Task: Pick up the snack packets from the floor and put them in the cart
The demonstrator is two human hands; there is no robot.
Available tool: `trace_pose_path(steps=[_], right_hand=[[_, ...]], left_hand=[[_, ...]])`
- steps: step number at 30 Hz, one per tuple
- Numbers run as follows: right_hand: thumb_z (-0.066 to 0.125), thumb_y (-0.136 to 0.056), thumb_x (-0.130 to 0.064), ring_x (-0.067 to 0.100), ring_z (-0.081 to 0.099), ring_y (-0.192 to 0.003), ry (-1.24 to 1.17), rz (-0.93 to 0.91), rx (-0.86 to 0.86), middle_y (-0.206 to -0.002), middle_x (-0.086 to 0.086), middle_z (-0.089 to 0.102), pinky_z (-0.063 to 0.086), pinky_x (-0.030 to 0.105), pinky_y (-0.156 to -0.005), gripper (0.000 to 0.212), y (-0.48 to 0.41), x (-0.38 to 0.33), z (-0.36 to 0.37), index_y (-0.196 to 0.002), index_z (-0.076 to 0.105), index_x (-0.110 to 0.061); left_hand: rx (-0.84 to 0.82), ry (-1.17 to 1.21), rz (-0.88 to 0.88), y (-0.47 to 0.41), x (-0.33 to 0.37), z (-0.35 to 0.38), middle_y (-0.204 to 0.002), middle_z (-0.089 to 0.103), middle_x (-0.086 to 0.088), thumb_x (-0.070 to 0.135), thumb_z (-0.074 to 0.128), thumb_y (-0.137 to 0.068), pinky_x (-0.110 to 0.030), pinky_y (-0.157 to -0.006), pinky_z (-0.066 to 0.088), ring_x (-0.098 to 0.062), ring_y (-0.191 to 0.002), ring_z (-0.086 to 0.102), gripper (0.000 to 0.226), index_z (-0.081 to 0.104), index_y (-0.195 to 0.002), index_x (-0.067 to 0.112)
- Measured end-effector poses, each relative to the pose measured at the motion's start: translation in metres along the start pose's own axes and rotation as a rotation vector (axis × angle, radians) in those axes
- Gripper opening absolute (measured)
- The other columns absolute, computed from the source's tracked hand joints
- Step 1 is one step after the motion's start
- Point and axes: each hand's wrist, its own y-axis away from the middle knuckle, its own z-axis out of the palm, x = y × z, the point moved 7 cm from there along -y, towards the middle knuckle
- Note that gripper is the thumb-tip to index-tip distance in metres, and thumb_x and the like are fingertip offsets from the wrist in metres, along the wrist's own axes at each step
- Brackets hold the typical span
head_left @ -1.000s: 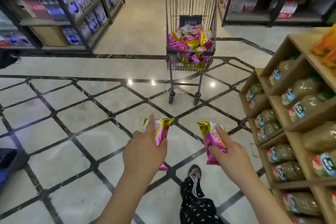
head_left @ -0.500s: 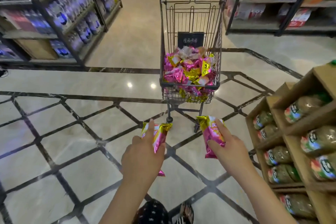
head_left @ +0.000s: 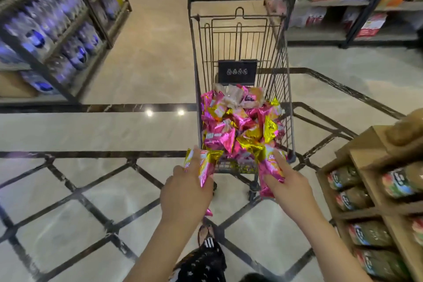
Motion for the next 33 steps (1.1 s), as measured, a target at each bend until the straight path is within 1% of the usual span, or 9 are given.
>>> trace_pose_path(steps=[5, 9, 15, 18, 23, 26, 29, 31, 33], right_hand=[[0.057, -0.094, -0.037, 0.025, 0.059, -0.078, -0.035, 0.01, 0.057, -0.103, 0.017, 0.066, 0.043, 0.035, -0.068, 0.065, -0.071, -0.034, -0.002, -0.152, 0.027, -0.034], [0.055, -0.091, -0.041, 0.025, 0.059, -0.075, -0.004, 0.056, 0.084, -0.084, 0.011, 0.06, 0.044, 0.036, -0.066, 0.069, -0.131, -0.036, -0.004, -0.153, 0.025, -0.035], [0.051, -0.091, -0.046, 0.022, 0.056, -0.079, 0.083, 0.057, 0.061, -0.108, 0.014, 0.055, 0.038, 0.032, -0.064, 0.071, -0.216, -0.046, -0.004, -0.153, 0.017, -0.04], [0.051, -0.092, -0.046, 0.025, 0.053, -0.081, 0.126, 0.078, 0.049, -0.126, 0.019, 0.05, 0.038, 0.031, -0.069, 0.072, -0.247, -0.05, -0.004, -0.153, 0.014, -0.042], [0.052, -0.091, -0.046, 0.026, 0.054, -0.081, 0.188, 0.107, 0.058, -0.126, 0.02, 0.049, 0.04, 0.032, -0.069, 0.074, -0.274, -0.054, -0.003, -0.154, 0.013, -0.04], [0.045, -0.089, -0.06, 0.033, 0.059, -0.094, 0.234, 0.183, 0.096, -0.126, 0.02, 0.05, 0.047, 0.036, -0.073, 0.077, -0.281, -0.045, 0.007, -0.154, 0.008, -0.04], [0.034, -0.08, -0.081, 0.034, 0.059, -0.102, 0.365, 0.322, 0.065, -0.117, 0.02, 0.058, 0.051, 0.039, -0.079, 0.096, -0.275, -0.032, 0.026, -0.154, -0.002, -0.034], [0.038, -0.08, -0.081, 0.033, 0.059, -0.102, 0.354, 0.432, 0.095, -0.111, 0.017, 0.061, 0.052, 0.04, -0.08, 0.098, -0.258, -0.026, 0.032, -0.155, 0.005, -0.027], [0.042, -0.083, -0.077, 0.034, 0.058, -0.107, 0.276, 0.55, 0.166, -0.116, 0.017, 0.06, 0.05, 0.04, -0.082, 0.092, -0.229, -0.02, 0.037, -0.154, 0.014, -0.025]], left_hand=[[-0.016, -0.074, 0.074, -0.1, 0.025, -0.011, -0.122, 0.053, -0.01, 0.057, 0.037, -0.098, -0.031, -0.071, 0.042, -0.027, -0.104, 0.059, 0.076, -0.005, -0.156, 0.033], [-0.058, -0.084, 0.109, -0.164, 0.051, -0.001, -0.119, 0.052, -0.009, 0.058, 0.039, -0.097, -0.032, -0.071, 0.044, -0.027, -0.102, 0.059, 0.079, -0.006, -0.157, 0.031], [-0.051, -0.125, 0.115, -0.241, 0.078, 0.015, -0.115, 0.053, -0.006, 0.06, 0.035, -0.097, -0.031, -0.068, 0.046, -0.023, -0.097, 0.06, 0.078, -0.009, -0.156, 0.032], [-0.082, -0.129, 0.1, -0.271, 0.082, 0.021, -0.119, 0.053, -0.006, 0.06, 0.036, -0.097, -0.032, -0.075, 0.05, -0.023, -0.101, 0.059, 0.079, -0.008, -0.156, 0.032], [-0.137, -0.141, 0.125, -0.304, 0.092, 0.027, -0.125, 0.052, -0.007, 0.058, 0.038, -0.097, -0.033, -0.079, 0.049, -0.024, -0.107, 0.058, 0.079, -0.007, -0.156, 0.031], [-0.21, -0.182, 0.178, -0.319, 0.094, 0.037, -0.134, 0.049, -0.009, 0.063, 0.035, -0.096, -0.035, -0.089, 0.049, -0.027, -0.115, 0.055, 0.082, -0.011, -0.156, 0.03], [-0.392, -0.303, 0.237, -0.327, 0.086, 0.052, -0.151, 0.033, -0.017, 0.069, 0.031, -0.094, -0.041, -0.105, 0.039, -0.035, -0.134, 0.039, 0.088, -0.012, -0.156, 0.026], [-0.434, -0.348, 0.352, -0.328, 0.085, 0.052, -0.153, 0.031, -0.018, 0.067, 0.032, -0.095, -0.042, -0.108, 0.037, -0.036, -0.136, 0.037, 0.084, -0.003, -0.158, 0.024], [-0.418, -0.373, 0.503, -0.322, 0.089, 0.045, -0.15, 0.036, -0.016, 0.062, 0.034, -0.097, -0.042, -0.106, 0.039, -0.035, -0.133, 0.04, 0.075, 0.01, -0.157, 0.023]])
